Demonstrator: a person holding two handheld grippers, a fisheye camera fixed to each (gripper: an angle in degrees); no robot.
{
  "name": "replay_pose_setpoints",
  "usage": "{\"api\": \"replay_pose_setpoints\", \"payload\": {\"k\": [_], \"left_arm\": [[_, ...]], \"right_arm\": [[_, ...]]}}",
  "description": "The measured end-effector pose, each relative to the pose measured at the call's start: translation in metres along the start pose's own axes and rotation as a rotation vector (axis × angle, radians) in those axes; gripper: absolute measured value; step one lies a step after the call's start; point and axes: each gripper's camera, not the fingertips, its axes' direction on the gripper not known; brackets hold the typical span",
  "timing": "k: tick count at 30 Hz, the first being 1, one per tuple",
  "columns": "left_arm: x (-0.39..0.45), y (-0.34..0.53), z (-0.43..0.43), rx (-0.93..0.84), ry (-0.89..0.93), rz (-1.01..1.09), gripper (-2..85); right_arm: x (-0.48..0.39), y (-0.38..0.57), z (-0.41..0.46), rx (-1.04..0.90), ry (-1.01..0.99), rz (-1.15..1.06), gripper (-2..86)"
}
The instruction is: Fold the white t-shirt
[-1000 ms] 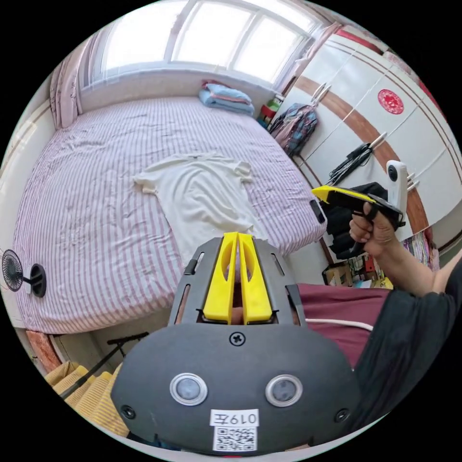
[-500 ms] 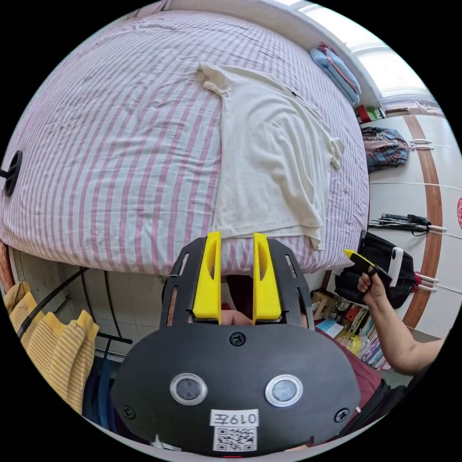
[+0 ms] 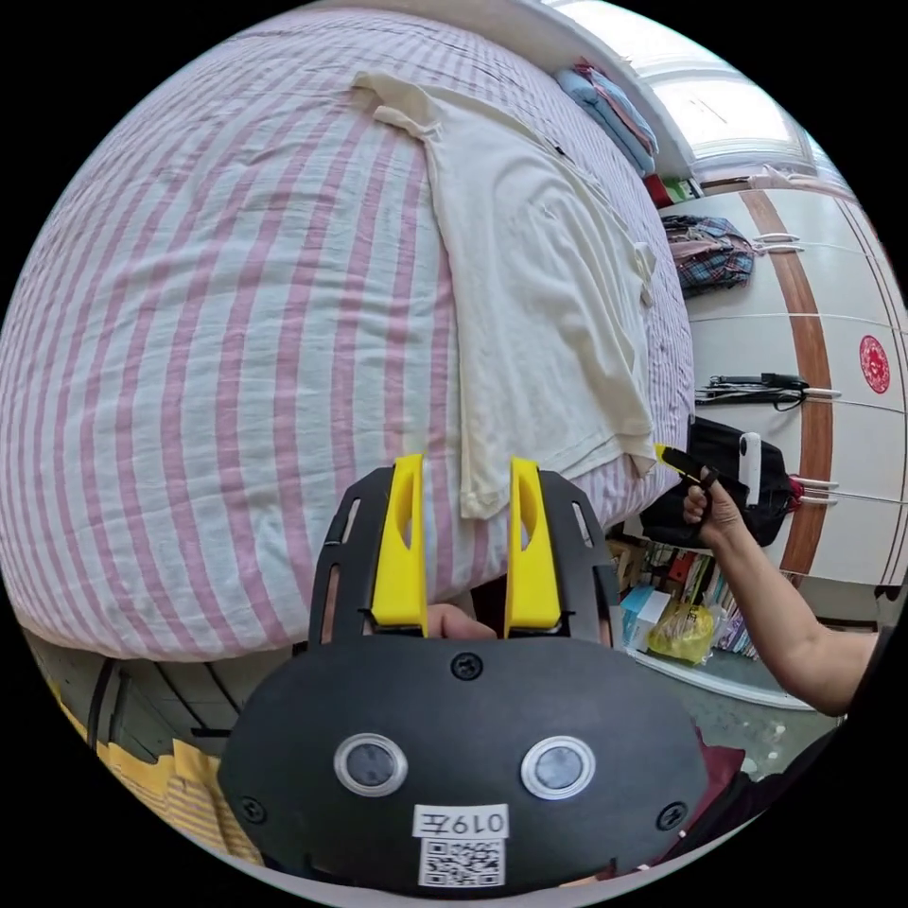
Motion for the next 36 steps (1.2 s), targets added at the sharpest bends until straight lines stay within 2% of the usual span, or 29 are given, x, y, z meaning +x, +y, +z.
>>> {"api": "replay_pose_setpoints", "payload": {"k": [5,9,13,16,18,20,23,27,31,36], "left_arm": [[-0.003,0.005,-0.002,0.093,-0.043,-0.032,7.1],[0.011,0.012,-0.005,0.159,-0.134,0.052,3.7],[0.042,0.008,-0.007,0.161,-0.291,0.091,2.2],[0.061,-0.003,-0.003,0.12,-0.387,0.167,1.7],[0.059,-0.01,-0.006,0.1,-0.372,0.18,1.6],[0.039,-0.02,-0.013,0.073,-0.263,0.156,1.4],[0.019,-0.034,-0.021,0.02,-0.157,0.161,1.1],[0.015,-0.053,-0.035,-0.059,-0.114,0.189,0.7],[0.008,-0.056,-0.059,-0.071,-0.043,0.213,0.4],[0.003,-0.07,-0.055,-0.145,-0.104,0.302,0.3]], "right_arm": [[0.023,0.001,-0.008,0.014,-0.051,-0.033,8.5],[0.037,0.002,-0.021,0.008,-0.072,-0.13,3.6],[0.011,-0.006,-0.025,-0.063,0.048,-0.342,-0.4],[0.005,-0.013,-0.022,-0.101,0.073,-0.352,-0.8],[0.007,-0.019,-0.023,-0.123,0.061,-0.303,-0.9],[0.002,-0.024,-0.023,-0.149,0.081,-0.273,-0.9],[-0.019,-0.029,-0.016,-0.183,0.186,-0.234,-0.9],[-0.048,-0.034,-0.011,-0.208,0.33,-0.19,-0.9],[-0.052,-0.034,-0.03,-0.196,0.335,-0.068,-1.0],[-0.059,-0.033,-0.024,-0.235,0.402,-0.052,-1.0]]}}
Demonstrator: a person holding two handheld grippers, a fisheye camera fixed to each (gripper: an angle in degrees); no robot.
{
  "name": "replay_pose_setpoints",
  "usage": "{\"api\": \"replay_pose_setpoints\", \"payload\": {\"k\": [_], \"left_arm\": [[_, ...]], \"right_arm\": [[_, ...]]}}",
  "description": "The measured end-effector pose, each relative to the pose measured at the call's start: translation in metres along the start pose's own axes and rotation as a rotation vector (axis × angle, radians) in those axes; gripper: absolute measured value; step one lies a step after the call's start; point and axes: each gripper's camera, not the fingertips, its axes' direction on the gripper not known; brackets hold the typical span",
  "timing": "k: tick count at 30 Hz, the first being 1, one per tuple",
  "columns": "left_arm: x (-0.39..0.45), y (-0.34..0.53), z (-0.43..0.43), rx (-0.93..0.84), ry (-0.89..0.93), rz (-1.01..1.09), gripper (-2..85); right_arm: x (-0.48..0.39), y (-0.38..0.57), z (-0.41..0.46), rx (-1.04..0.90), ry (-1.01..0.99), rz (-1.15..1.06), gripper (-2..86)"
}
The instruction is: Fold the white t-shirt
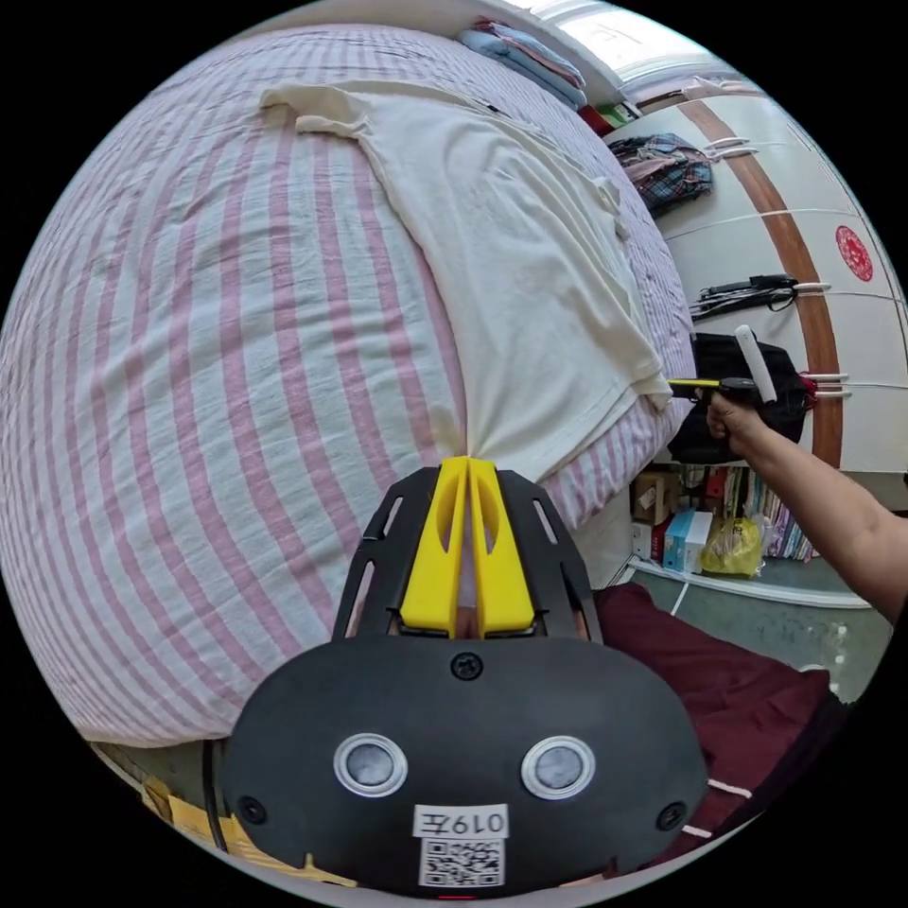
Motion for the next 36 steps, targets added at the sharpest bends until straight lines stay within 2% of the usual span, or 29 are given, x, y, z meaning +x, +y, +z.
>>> {"api": "replay_pose_setpoints", "payload": {"k": [6,8,13,17,26,31,33,36], "left_arm": [[-0.02,0.002,0.016,0.064,0.051,0.077,0.3],[-0.011,0.001,0.016,0.065,-0.008,0.137,0.3],[-0.021,-0.005,0.017,0.026,0.042,0.089,0.3],[-0.013,-0.009,0.017,-0.001,0.002,0.104,0.3],[-0.015,0.002,0.015,0.033,0.07,0.084,0.3],[-0.011,0.023,-0.004,0.113,0.127,0.023,0.3],[0.001,0.03,-0.016,0.136,0.108,0.023,0.3],[0.031,0.042,-0.033,0.138,-0.015,0.05,0.2]], "right_arm": [[0.004,-0.022,0.01,-0.054,-0.013,0.013,-0.9],[-0.001,-0.024,0.01,-0.059,0.014,-0.011,-1.0],[-0.003,-0.04,0.012,-0.139,0.047,0.001,-1.0],[-0.007,-0.039,0.011,-0.152,0.084,-0.023,-1.0],[0.02,-0.012,0.001,-0.106,0.001,-0.076,-0.9],[0.062,0.034,-0.031,-0.007,-0.162,-0.093,-0.9],[0.074,0.051,-0.046,0.038,-0.222,-0.126,-0.9],[0.099,0.08,-0.067,0.088,-0.239,-0.18,-0.9]]}}
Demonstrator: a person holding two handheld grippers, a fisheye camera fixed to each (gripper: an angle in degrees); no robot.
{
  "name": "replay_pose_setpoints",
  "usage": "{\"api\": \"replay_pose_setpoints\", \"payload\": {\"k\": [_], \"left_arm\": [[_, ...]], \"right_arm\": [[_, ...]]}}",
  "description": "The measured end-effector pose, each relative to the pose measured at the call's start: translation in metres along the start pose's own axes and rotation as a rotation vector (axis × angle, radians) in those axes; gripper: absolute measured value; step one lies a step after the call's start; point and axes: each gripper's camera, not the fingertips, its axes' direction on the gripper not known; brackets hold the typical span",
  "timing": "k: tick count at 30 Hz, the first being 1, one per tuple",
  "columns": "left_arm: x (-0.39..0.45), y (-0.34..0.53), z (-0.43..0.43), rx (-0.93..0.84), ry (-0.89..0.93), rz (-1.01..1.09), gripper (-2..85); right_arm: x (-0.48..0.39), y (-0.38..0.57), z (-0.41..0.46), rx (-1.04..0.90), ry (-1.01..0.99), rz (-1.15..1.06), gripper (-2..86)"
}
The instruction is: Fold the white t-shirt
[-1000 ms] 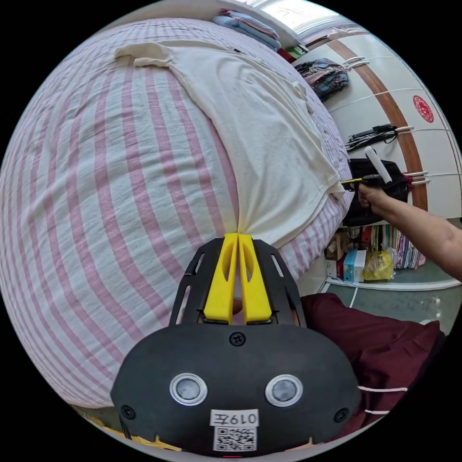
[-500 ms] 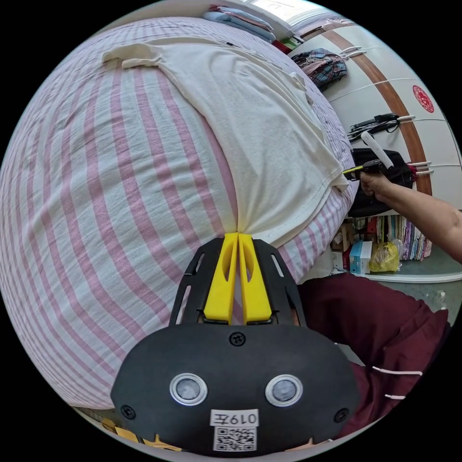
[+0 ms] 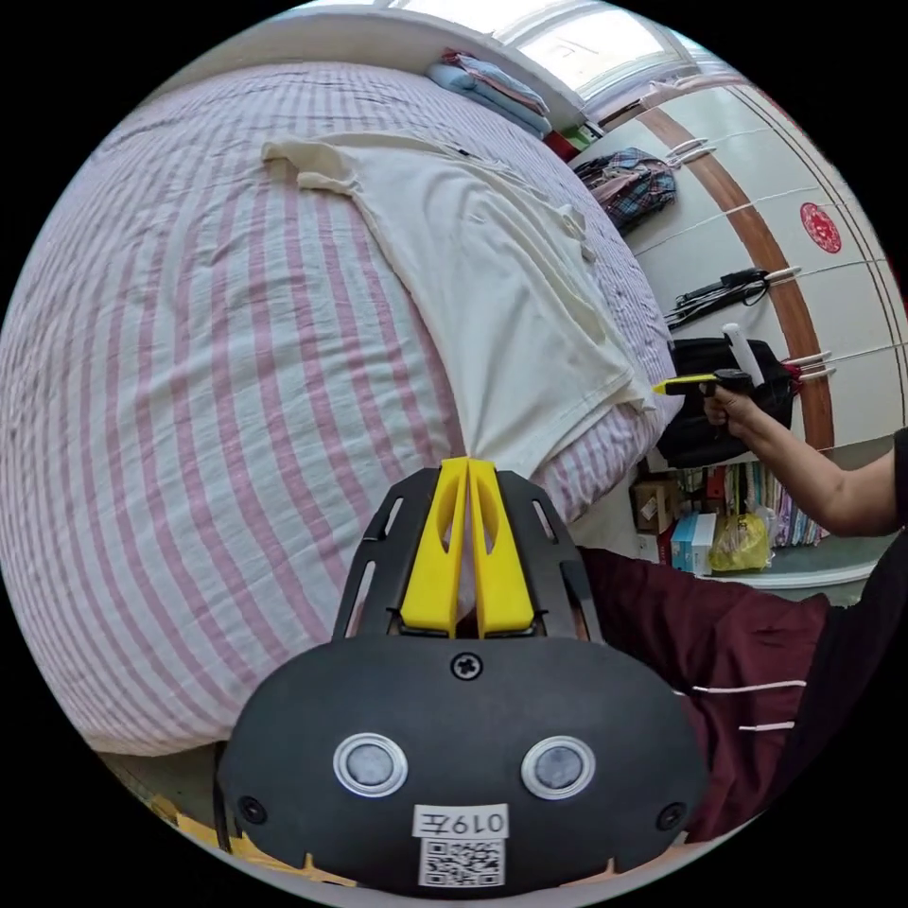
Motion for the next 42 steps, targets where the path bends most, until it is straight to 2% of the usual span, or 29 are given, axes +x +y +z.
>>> {"api": "replay_pose_setpoints", "payload": {"k": [3,6,8,11,15,21,25,31,34,38,42], "left_arm": [[0.021,0.012,-0.017,0.005,-0.1,-0.021,0.2],[0.035,0.024,-0.024,-0.006,-0.157,-0.045,0.1],[0.045,0.031,-0.013,-0.034,-0.158,-0.051,0.1],[0.053,0.034,0.005,-0.028,-0.193,-0.081,0.3],[0.055,0.031,0.019,0.005,-0.173,-0.145,0.5],[0.064,0.051,0.027,0.01,-0.218,-0.217,0.7],[0.076,0.068,0.03,0.042,-0.274,-0.257,0.7],[0.142,0.029,0.043,0.103,-0.388,-0.133,0.8],[0.166,0.003,0.064,0.131,-0.346,-0.088,0.8],[0.172,-0.014,0.103,0.117,-0.305,-0.111,0.9],[0.167,-0.013,0.131,0.072,-0.35,-0.117,0.7]], "right_arm": [[0.028,0.033,-0.03,0.067,-0.021,-0.008,-0.9],[0.063,0.066,-0.038,0.057,0.04,0.006,-0.9],[0.085,0.085,-0.033,0.075,-0.045,0.038,-0.8],[0.083,0.097,-0.041,0.233,-0.116,0.005,-0.1],[0.058,0.064,-0.026,0.291,-0.214,-0.022,7.2],[0.035,0.045,0.008,0.211,-0.171,-0.028,8.6],[0.017,0.059,0.015,0.181,-0.061,-0.074,-0.1],[0.018,0.099,-0.01,0.234,0.026,-0.049,-0.8],[0.022,0.117,-0.015,0.226,0.057,-0.033,-0.8],[0.027,0.126,-0.009,0.225,0.01,0.006,-0.8],[0.01,0.12,0.009,0.173,0.113,-0.023,-0.8]]}}
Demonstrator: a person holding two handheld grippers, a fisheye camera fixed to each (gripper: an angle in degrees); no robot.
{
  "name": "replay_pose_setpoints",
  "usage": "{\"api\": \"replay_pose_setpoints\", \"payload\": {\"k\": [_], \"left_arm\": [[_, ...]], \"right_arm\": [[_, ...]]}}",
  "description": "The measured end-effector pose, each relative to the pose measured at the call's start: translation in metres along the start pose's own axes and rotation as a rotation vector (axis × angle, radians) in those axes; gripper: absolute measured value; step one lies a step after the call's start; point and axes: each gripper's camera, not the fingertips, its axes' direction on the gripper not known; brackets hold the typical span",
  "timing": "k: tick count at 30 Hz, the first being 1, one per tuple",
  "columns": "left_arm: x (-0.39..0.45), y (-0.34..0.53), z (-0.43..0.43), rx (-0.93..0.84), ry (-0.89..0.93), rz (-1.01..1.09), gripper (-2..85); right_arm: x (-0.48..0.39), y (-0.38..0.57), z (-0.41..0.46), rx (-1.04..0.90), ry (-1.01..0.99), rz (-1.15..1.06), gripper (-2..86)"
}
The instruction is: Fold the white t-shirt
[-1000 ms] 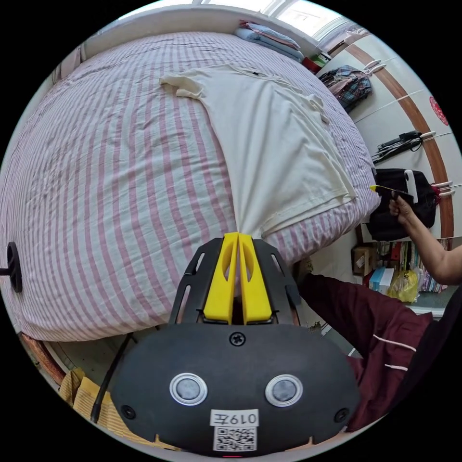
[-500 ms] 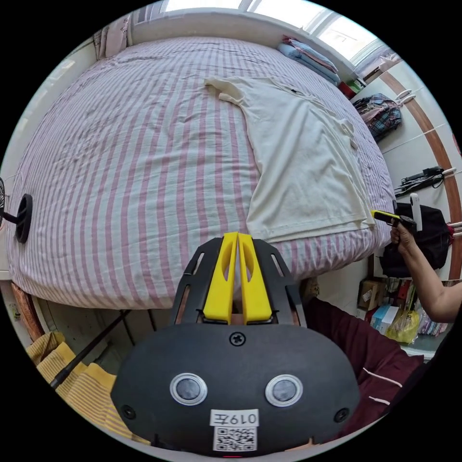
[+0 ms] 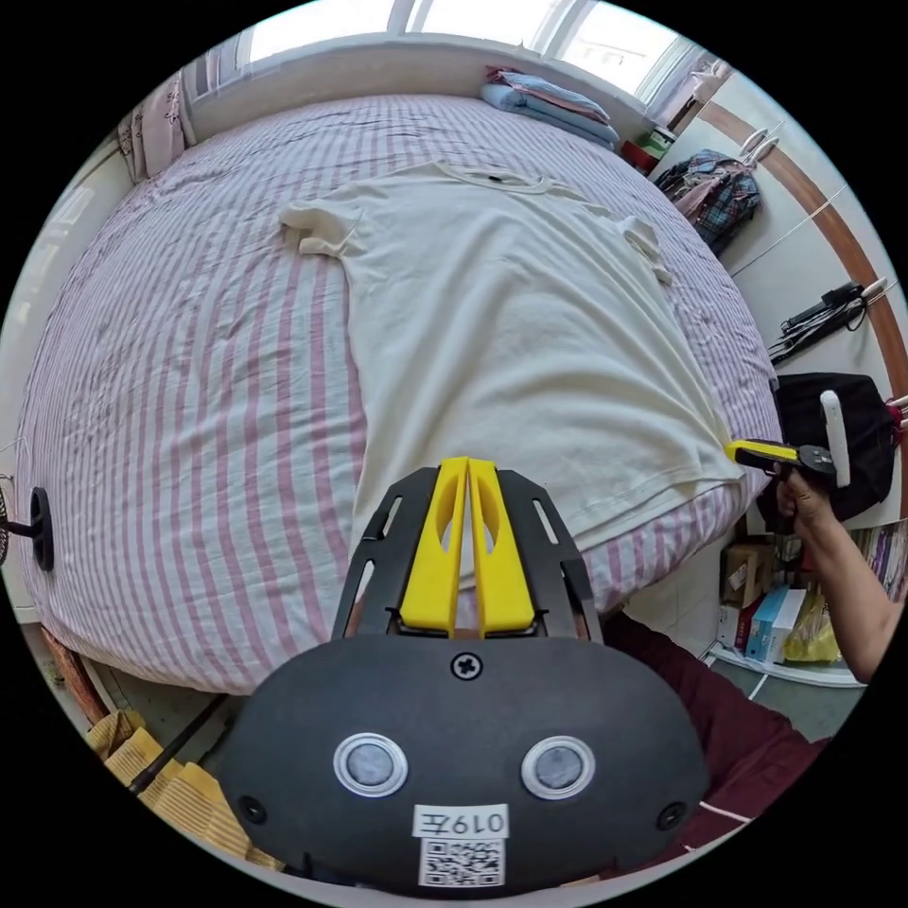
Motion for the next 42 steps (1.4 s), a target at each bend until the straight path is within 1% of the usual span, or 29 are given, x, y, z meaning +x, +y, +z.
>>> {"api": "replay_pose_setpoints", "payload": {"k": [2,4,7,9,11,12,14,15,17,20,24,26,28,30,32,34,36,38,40,42], "left_arm": [[0.003,0.004,0.017,-0.044,-0.064,0.027,0.6],[0.003,0.008,0.029,-0.07,-0.099,0.032,0.7],[0.001,0.019,0.045,-0.067,-0.097,0.036,0.8],[0.001,0.025,0.052,-0.06,-0.102,0.035,0.9],[0.001,0.033,0.051,-0.039,-0.089,0.029,0.9],[0.002,0.036,0.048,-0.008,-0.057,0.027,0.9],[0.007,0.051,0.025,0.188,0.086,0.035,0.9],[0.01,0.053,0.023,0.21,0.087,0.043,0.8],[0.022,0.057,0.027,0.237,0.005,0.075,0.8],[0.025,0.063,0.04,0.323,-0.038,0.103,0.7],[0.02,0.073,0.053,0.445,-0.111,0.108,0.7],[0.012,0.088,0.061,0.547,-0.178,0.105,0.7],[-0.001,0.099,0.073,0.579,-0.178,0.088,0.7],[-0.016,0.112,0.084,0.62,-0.128,0.071,0.7],[-0.03,0.124,0.088,0.675,-0.051,0.091,0.8],[-0.039,0.123,0.087,0.649,-0.018,0.104,0.8],[-0.043,0.114,0.088,0.584,-0.075,0.135,0.8],[-0.047,0.107,0.09,0.55,-0.202,0.158,0.8],[-0.053,0.111,0.091,0.622,-0.259,0.154,0.8],[-0.06,0.11,0.097,0.633,-0.239,0.162,0.8]], "right_arm": [[0.003,0.004,0.002,-0.001,-0.016,0.031,-0.9],[0.012,0.017,-0.001,0.028,-0.079,0.076,-0.9],[0.022,0.041,-0.008,0.075,-0.125,0.115,-1.0],[0.02,0.053,-0.01,0.081,-0.121,0.118,-1.0],[0.008,0.062,-0.02,0.127,-0.119,0.075,-0.9],[-0.005,0.067,-0.03,0.179,-0.1,0.037,-0.9],[-0.021,0.07,-0.04,0.221,-0.03,0.013,-0.9],[-0.028,0.073,-0.046,0.266,0.004,0.013,-0.9],[-0.032,0.075,-0.05,0.309,0.046,0.045,-0.9],[-0.032,0.083,-0.052,0.394,0.112,0.106,-0.9],[-0.052,0.097,-0.051,0.542,0.22,0.027,-0.9],[-0.058,0.103,-0.044,0.615,0.248,0.011,-0.9],[-0.048,0.11,-0.031,0.707,0.172,0.022,-0.9],[-0.042,0.111,-0.016,0.755,0.114,-0.003,-0.8],[-0.042,0.112,-0.004,0.79,0.102,-0.049,-0.8],[-0.039,0.118,-0.004,0.844,0.064,-0.123,-0.7],[-0.03,0.121,-0.007,0.86,0.009,-0.179,-0.7],[-0.018,0.125,-0.009,0.871,-0.058,-0.211,-0.6],[-0.007,0.128,-0.006,0.872,-0.116,-0.209,-0.6],[0.003,0.133,-0.005,0.886,-0.155,-0.183,-0.6]]}}
